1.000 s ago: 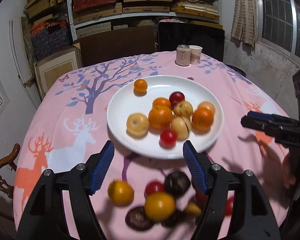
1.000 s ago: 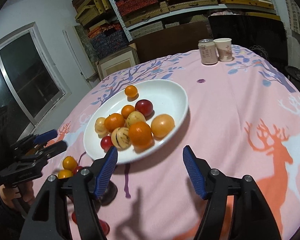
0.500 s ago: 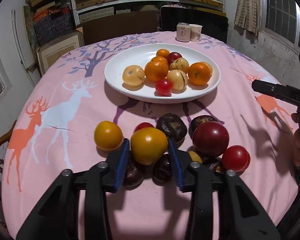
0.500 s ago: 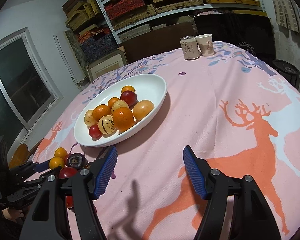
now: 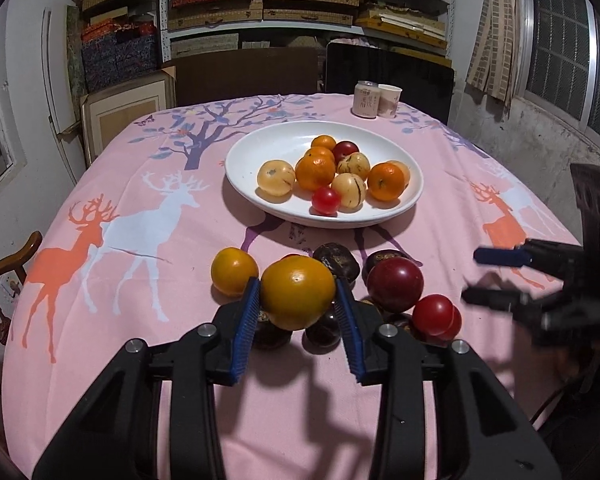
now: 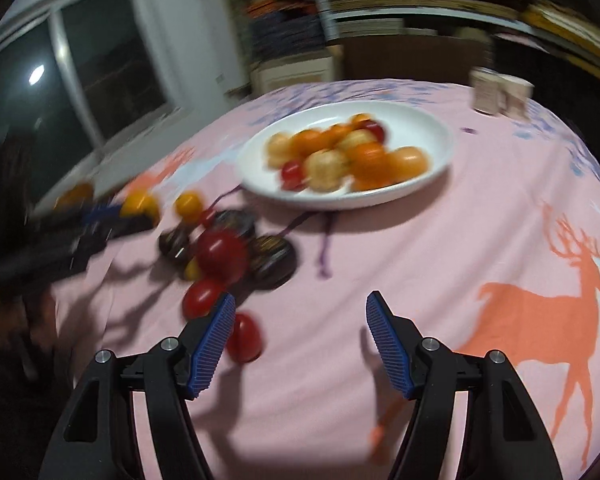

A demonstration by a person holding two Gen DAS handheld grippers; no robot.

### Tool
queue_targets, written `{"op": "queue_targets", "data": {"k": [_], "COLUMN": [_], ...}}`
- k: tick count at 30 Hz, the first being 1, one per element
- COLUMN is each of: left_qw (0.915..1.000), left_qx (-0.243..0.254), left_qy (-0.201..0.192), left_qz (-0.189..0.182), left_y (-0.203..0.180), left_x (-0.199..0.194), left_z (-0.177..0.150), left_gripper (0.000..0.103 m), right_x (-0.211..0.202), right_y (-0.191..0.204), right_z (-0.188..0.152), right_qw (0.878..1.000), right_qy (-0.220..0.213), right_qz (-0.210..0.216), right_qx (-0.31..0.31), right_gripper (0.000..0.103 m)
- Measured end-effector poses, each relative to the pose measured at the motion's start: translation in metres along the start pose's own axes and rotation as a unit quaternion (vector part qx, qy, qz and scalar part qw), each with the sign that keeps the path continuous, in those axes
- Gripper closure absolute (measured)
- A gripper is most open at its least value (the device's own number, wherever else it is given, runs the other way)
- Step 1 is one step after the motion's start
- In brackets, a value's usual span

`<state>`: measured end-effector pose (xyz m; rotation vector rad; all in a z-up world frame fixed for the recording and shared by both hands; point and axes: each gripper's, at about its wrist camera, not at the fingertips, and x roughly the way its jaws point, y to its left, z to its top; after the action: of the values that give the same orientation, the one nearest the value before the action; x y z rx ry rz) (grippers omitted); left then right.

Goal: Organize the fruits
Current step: 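Grasp a yellow-orange fruit with the left gripper while the right grasps a red tomato, then release the fruit onto the plate with the left gripper while the right releases the tomato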

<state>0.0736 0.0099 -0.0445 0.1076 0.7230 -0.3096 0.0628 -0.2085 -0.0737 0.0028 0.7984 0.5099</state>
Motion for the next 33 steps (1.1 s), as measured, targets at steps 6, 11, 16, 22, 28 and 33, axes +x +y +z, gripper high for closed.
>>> {"op": "queue_targets", "data": {"k": [6,11,16,22,28,33], "left_qw": [1.0000,0.9999,0.9999,0.9998,0.9998,0.9997], "left_qx": [0.001,0.003,0.000,0.000,0.003,0.011], "left_qy": [0.004,0.007,0.008,0.006,0.002,-0.001], "left_qz": [-0.009,-0.013,-0.013,-0.018,-0.021,-0.023], "left_y": [-0.002,-0.003,-0.001,-0.001,-0.002,-0.002], "left_x": [-0.002,-0.003,-0.003,-0.006,-0.008,-0.004], "left_z": [-0.005,-0.009,-0.011,-0.008,0.004,0.029], "left_gripper": [0.066,0.066,0.066,0.066,0.066,0.066], "right_x": [0.004,0.019,0.025,0.011,-0.018,-0.042], "right_y": [0.032,0.041,0.031,0.017,-0.010,-0.032], "right_z": [-0.008,-0.005,-0.005,-0.007,0.008,0.037], "right_qw": [0.997,0.996,0.997,0.999,0.999,0.997], "right_qy": [0.034,0.055,0.063,0.043,-0.003,-0.046], "right_qz": [0.012,0.003,0.006,-0.006,-0.033,-0.046], "right_qx": [-0.067,-0.075,-0.043,-0.017,0.015,0.038], "right_gripper": [0.039,0.059,0.075,0.075,0.075,0.075]}}
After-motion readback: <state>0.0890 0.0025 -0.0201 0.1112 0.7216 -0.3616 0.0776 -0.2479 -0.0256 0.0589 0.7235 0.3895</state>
